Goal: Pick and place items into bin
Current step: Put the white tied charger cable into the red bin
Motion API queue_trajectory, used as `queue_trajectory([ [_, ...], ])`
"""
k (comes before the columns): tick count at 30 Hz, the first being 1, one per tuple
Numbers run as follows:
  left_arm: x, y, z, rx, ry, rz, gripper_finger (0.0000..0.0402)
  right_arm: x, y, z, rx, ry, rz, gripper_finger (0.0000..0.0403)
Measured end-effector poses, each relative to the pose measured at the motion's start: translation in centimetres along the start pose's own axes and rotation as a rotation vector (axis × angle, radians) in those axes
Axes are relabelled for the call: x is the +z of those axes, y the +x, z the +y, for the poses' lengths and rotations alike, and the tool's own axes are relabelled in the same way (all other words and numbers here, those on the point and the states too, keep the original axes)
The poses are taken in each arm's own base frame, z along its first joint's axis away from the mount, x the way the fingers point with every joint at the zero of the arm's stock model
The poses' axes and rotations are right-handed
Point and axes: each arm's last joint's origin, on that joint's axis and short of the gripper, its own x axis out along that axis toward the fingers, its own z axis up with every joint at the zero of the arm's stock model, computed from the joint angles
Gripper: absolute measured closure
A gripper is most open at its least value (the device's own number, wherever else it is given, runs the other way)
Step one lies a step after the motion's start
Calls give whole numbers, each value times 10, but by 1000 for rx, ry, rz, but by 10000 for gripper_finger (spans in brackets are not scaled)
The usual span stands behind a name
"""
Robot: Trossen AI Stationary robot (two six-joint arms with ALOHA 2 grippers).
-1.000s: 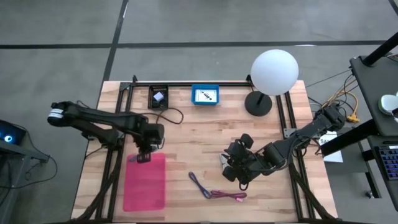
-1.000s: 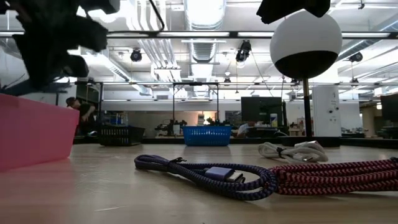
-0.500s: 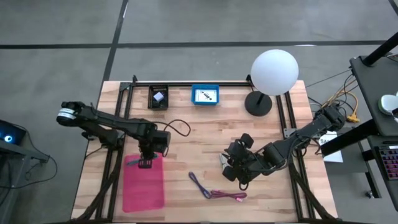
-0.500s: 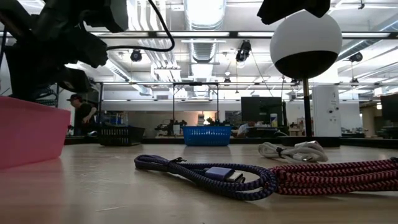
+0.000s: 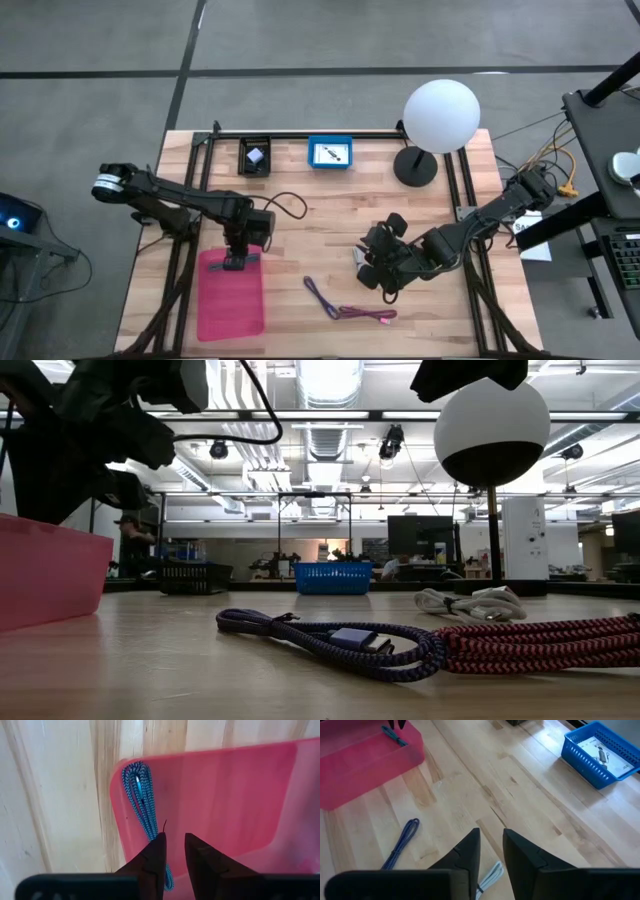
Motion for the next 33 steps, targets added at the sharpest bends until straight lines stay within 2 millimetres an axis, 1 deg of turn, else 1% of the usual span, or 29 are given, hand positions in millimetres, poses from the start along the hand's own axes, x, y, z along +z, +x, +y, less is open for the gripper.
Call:
queue_trajectory([
  [3, 2, -4, -2, -14, 0, -13, 339, 0, 0, 0, -1, 9, 0, 335],
  [7, 6, -14, -6, -24, 16, -54, 336, 4, 4, -4, -16, 97, 0, 325],
  [10, 10, -23, -10, -31, 31, -93, 336, 8, 9, -9, -29, 180, 23, 308],
  [15, 14, -37, -16, -36, 52, -153, 336, 10, 25, -20, -10, 331, 173, 267],
  [20, 16, -53, -20, 46, 67, -242, 336, -1, 44, -29, -48, 461, 298, 227],
  [23, 13, -63, -20, 116, 69, -301, 336, -11, 55, -29, -64, 513, 382, 212],
  [27, 10, -72, -20, 185, 65, -366, 336, -25, 71, -23, -80, 523, 487, 203],
  [30, 8, -78, -19, 266, 6, -420, 336, -35, 83, -17, -82, 521, 564, 202],
  [33, 7, -81, -19, 302, -8, -452, 336, -43, 95, -11, -79, 523, 600, 202],
])
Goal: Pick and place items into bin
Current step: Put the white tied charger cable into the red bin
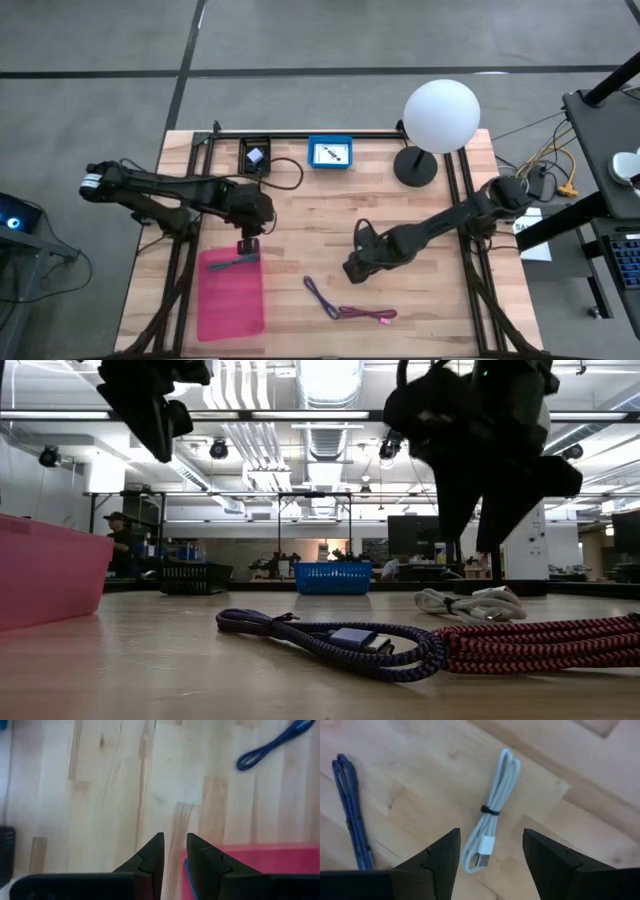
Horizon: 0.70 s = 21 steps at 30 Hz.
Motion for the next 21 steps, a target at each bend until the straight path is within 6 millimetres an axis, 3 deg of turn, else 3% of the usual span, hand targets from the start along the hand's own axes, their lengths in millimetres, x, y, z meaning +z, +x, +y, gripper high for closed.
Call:
queue_trajectory([
  [13, -1, -5, 0, -9, 7, -29, 336, -7, 43, 7, -38, 41, 84, 202],
  [21, -2, -3, 0, -6, 9, -17, 336, -11, 53, 8, -42, 43, 142, 218],
])
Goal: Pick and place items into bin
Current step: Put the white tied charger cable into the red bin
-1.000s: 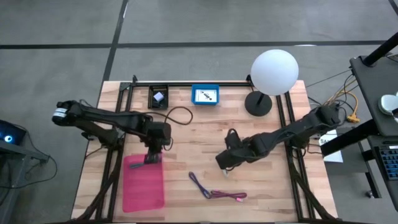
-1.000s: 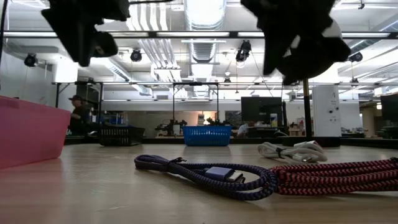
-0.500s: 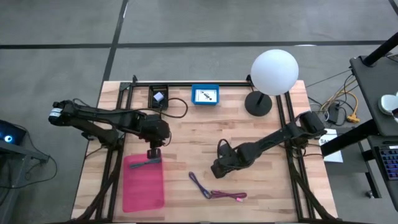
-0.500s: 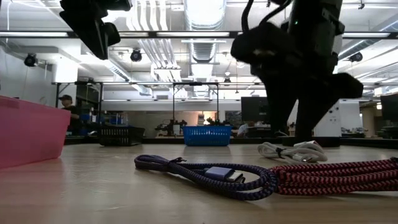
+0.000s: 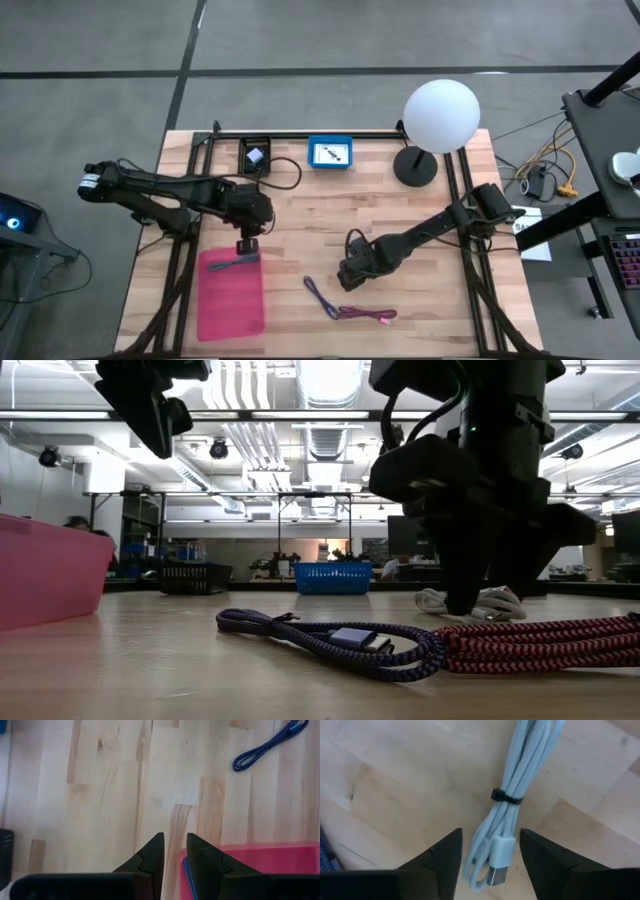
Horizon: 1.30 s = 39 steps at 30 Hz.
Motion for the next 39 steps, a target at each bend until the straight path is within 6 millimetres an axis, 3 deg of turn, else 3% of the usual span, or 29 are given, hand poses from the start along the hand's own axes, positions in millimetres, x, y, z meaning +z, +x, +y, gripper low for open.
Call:
queue_trajectory([
  [10, 4, -1, -1, -2, 8, -50, 336, 0, -7, 2, 38, -40, -16, 379],
  [14, 11, -10, -2, -24, 24, -186, 336, 1, -20, 11, 137, -94, -189, 387],
  [23, 28, -36, -7, -132, 124, -514, 336, -8, -75, 54, 480, -480, -814, 389],
  [32, 34, -41, -13, -309, 172, -625, 336, -1, -90, 64, 551, -518, -958, 389],
  [39, 33, -27, -14, -364, 189, -667, 336, 3, -94, 65, 568, -515, -997, 390],
])
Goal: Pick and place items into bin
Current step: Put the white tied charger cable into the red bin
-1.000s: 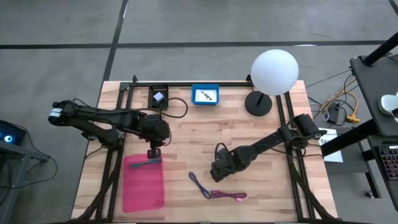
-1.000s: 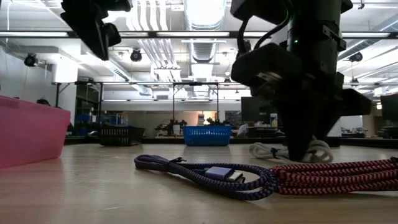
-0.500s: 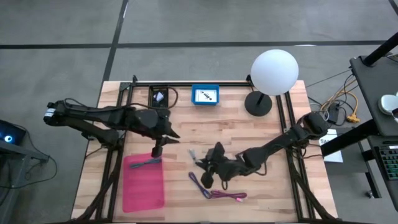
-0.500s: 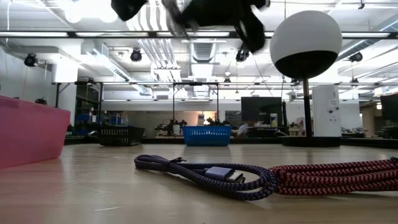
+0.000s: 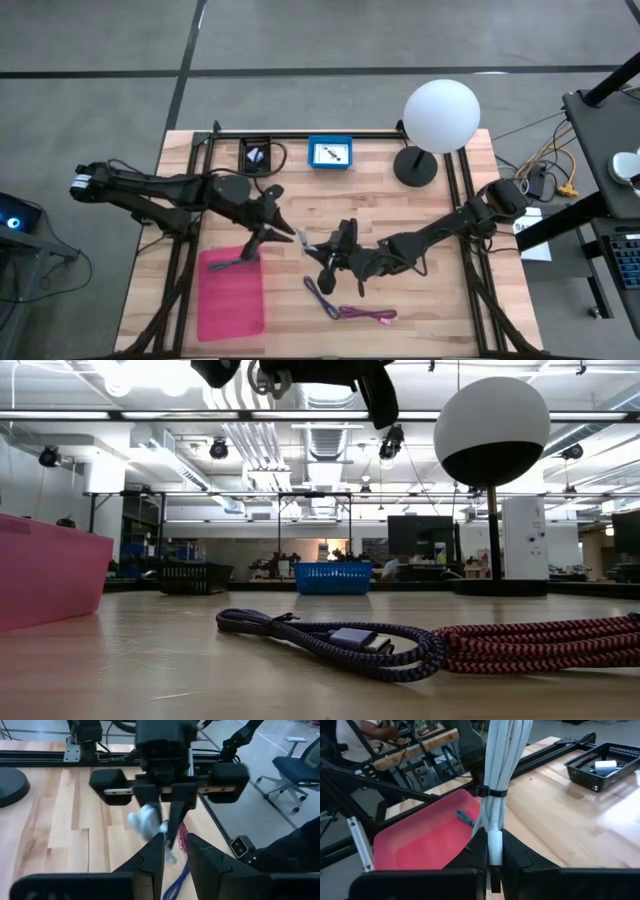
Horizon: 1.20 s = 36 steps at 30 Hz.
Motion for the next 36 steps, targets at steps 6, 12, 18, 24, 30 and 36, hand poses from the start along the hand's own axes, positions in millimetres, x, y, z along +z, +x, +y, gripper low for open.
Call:
queue_trajectory([
  [6, -12, 13, 6, 24, -8, 20, 321, 0, 0, 1, 6, 3, -3, 390],
  [12, -14, 16, 7, 20, -33, -23, 249, 0, 0, 1, 8, 5, -5, 390],
  [18, -6, 16, 6, 9, -36, -109, 202, 1, 0, 1, 11, 3, -4, 390],
  [24, -3, 24, 7, 5, -27, -142, 205, 2, 1, -1, 8, 1, -4, 390],
  [30, -11, 37, 11, 12, -38, -87, 231, 3, 2, -1, 23, 8, -5, 390],
  [36, -13, 41, 12, 14, -42, -74, 274, 3, 2, 0, 26, 7, -3, 390],
])
